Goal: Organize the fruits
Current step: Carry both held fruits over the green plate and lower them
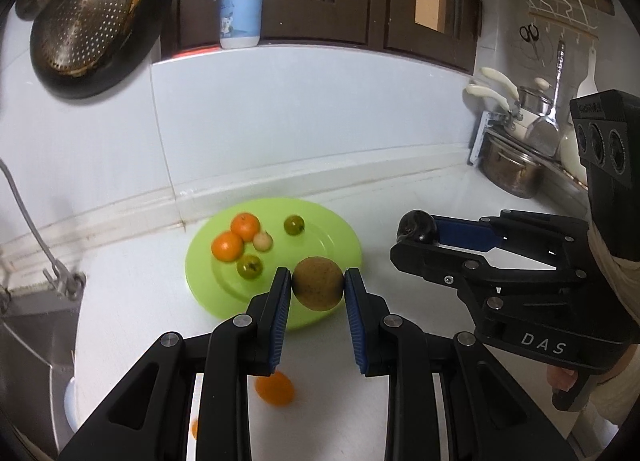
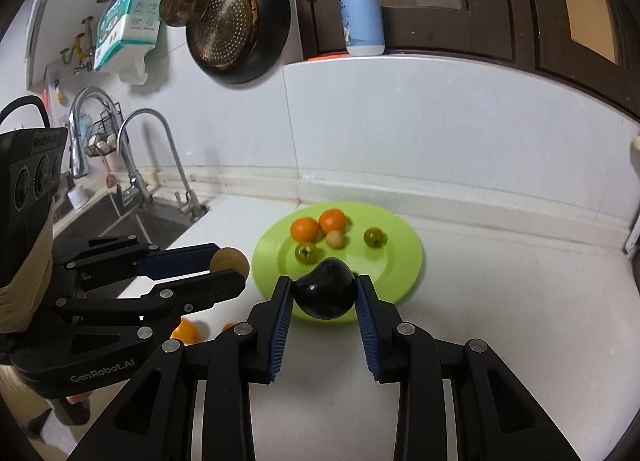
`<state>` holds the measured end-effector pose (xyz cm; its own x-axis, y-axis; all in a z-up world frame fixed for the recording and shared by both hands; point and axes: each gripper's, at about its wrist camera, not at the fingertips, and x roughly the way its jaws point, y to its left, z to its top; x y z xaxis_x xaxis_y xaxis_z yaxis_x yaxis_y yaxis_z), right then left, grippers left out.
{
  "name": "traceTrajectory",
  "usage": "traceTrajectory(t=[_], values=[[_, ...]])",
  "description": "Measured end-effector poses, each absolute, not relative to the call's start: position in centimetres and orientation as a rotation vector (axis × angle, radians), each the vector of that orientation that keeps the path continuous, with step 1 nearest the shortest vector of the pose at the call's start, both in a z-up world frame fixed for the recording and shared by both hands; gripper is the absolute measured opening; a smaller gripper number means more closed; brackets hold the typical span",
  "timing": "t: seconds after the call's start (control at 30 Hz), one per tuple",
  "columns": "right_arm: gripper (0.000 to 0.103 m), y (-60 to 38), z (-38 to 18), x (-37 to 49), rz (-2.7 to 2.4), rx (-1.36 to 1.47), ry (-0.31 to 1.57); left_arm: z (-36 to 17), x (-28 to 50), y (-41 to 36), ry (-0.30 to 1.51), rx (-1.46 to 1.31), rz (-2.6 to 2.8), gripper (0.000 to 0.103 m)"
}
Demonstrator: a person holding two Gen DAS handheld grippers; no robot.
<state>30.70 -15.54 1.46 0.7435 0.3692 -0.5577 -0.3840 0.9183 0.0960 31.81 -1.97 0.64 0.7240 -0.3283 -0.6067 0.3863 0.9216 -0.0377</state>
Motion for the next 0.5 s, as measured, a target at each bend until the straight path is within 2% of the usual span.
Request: traceTrajectory(t=[0.5], values=[[0.033,-14.8,1.2,37.4,0.424,-0.059,0.619,-0.5,39.1,-1.8,0.719,0.093,-0.424,0.028]])
